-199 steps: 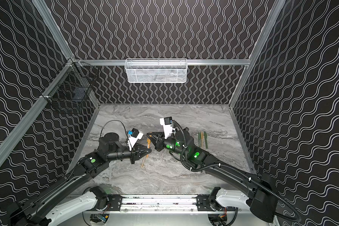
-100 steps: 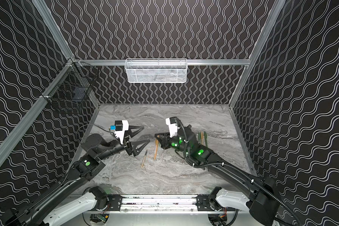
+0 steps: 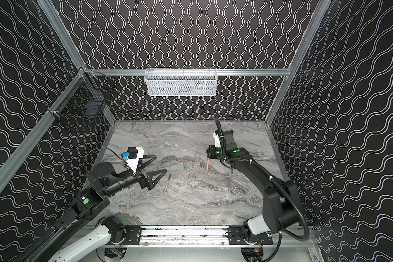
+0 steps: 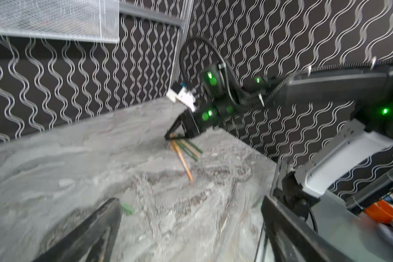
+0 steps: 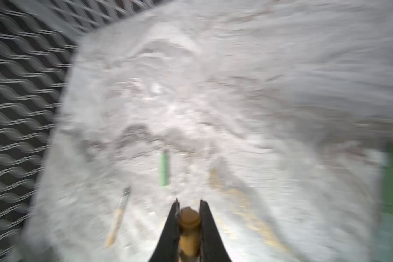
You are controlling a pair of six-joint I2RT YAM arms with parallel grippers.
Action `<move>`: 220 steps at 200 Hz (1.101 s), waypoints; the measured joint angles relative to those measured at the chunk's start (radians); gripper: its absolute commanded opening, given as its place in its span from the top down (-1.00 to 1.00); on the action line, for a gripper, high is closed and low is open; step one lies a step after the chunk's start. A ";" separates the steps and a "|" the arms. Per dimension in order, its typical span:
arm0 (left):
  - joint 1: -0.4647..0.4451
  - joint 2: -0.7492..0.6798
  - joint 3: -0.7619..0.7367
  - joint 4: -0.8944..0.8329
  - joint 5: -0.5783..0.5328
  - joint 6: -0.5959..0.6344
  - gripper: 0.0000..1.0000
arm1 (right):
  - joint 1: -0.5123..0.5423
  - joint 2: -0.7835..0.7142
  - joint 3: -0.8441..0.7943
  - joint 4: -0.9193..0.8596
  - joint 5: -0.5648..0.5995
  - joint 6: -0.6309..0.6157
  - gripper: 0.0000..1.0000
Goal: Insert the pens into the pen caps
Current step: 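Carry the capped pen away and lower it beside the green pens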
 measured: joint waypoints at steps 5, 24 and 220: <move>0.000 0.001 0.002 -0.014 0.000 0.001 -0.97 | -0.009 0.023 0.019 -0.021 0.022 -0.018 1.00; 0.000 0.006 0.002 -0.037 0.002 0.012 -0.98 | -0.035 0.119 0.095 -0.096 0.091 -0.073 1.00; 0.000 0.111 0.018 0.023 0.068 0.014 -0.97 | -0.156 0.403 0.263 -0.291 0.325 -0.171 0.14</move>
